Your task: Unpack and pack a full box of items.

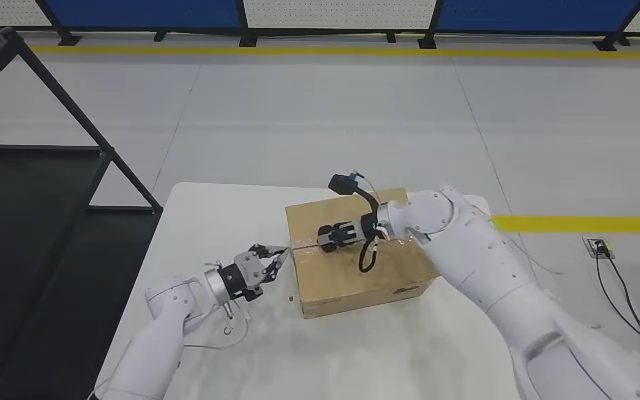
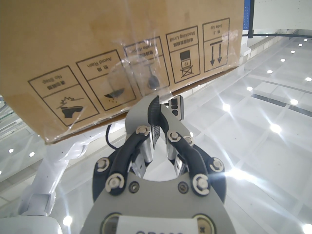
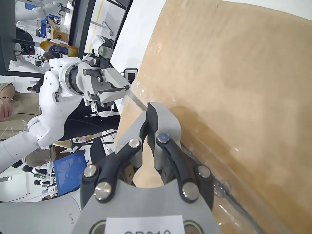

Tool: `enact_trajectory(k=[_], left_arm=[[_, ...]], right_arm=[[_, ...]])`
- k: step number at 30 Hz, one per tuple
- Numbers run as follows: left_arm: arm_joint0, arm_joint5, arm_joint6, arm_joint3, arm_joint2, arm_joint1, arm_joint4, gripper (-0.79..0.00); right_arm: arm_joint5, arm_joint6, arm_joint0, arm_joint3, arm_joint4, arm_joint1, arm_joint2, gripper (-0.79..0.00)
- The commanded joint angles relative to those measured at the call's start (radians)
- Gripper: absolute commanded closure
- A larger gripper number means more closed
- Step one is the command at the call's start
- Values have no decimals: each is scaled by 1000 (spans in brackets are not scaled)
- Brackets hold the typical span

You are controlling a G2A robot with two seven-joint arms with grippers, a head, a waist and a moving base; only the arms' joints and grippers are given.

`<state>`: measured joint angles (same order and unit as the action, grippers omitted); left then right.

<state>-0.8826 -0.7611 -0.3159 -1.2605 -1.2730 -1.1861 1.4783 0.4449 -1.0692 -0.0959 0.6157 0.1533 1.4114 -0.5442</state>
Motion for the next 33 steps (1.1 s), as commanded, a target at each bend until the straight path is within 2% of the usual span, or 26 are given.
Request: enact_trajectory(k=[1, 16, 27, 33], left_arm=[[5, 1, -2, 15, 5, -2, 0, 0], [39, 3, -9, 104, 48, -13, -28, 0], [51, 17, 18, 135, 75, -16, -104, 0], [35, 47, -15, 128, 24, -6, -100, 0]], right_arm=[[8, -2, 5, -19, 1, 9, 1, 0], [55, -21, 23, -103, 1, 51, -7, 0], [84, -29, 25, -136, -7, 68, -20, 0], [97, -35, 28, -147, -14, 73, -29, 0]])
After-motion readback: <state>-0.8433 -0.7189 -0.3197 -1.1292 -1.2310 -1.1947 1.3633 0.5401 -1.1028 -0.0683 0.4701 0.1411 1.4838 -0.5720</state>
